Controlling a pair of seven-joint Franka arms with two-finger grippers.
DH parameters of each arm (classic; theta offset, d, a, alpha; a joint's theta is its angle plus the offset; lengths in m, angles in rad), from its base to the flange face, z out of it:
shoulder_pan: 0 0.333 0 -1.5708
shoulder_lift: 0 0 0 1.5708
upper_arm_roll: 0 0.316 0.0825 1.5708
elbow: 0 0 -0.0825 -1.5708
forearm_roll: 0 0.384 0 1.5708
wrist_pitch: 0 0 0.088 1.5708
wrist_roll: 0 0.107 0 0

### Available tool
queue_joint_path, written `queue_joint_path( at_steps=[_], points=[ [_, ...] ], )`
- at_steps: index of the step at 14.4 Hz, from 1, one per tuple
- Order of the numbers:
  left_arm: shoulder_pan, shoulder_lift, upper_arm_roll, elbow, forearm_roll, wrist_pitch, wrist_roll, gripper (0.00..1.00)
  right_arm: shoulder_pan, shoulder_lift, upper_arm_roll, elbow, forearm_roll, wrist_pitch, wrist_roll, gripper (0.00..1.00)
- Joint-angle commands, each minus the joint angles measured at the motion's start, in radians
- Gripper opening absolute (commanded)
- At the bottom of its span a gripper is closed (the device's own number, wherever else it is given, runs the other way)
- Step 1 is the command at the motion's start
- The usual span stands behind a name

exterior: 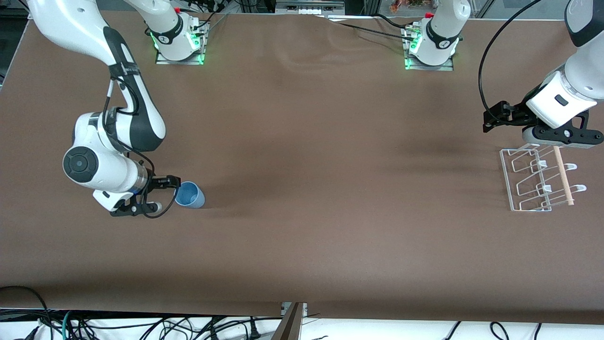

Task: Transfer cup to left arm and place on rack
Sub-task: 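Reach the right gripper down and grasp the blue cup's base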

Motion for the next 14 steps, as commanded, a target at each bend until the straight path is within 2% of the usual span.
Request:
queue_joint_path(
  at_steps=[1,5,7,8,9,10,11,12,14],
  points=[
    [-0.001,-0.006,-0.002,0.010,0.023,-0.017,-0.014,1.00,0.002,0.022,0.000,0.022,-0.009,0.031,0.011,1.00],
    [-0.001,-0.006,-0.002,0.010,0.023,-0.016,-0.012,1.00,0.015,0.061,0.000,0.034,-0.009,0.056,0.012,0.98],
    [-0.001,-0.006,-0.002,0.010,0.023,-0.017,-0.012,1.00,0.021,0.086,0.000,0.034,-0.010,0.082,0.012,0.91],
    [-0.001,-0.004,-0.002,0.010,0.023,-0.017,-0.012,1.00,0.028,0.098,0.000,0.034,-0.013,0.097,0.012,0.91],
    [-0.001,-0.006,-0.002,0.010,0.023,-0.016,-0.012,1.00,0.038,0.101,0.000,0.034,-0.015,0.111,0.012,0.85],
    [-0.001,-0.004,-0.002,0.010,0.023,-0.017,-0.012,1.00,0.041,0.103,0.000,0.034,-0.014,0.119,0.012,0.69],
    [-0.001,-0.006,-0.002,0.010,0.023,-0.017,-0.012,1.00,0.041,0.106,0.000,0.034,-0.015,0.119,0.011,0.44],
    [-0.001,-0.006,-0.002,0.010,0.023,-0.016,-0.012,1.00,0.041,0.109,0.000,0.034,-0.017,0.120,0.011,0.28],
    [-0.001,-0.006,-0.002,0.010,0.023,-0.016,-0.012,1.00,0.042,0.114,0.000,0.034,-0.007,0.120,0.012,0.07]
  ],
)
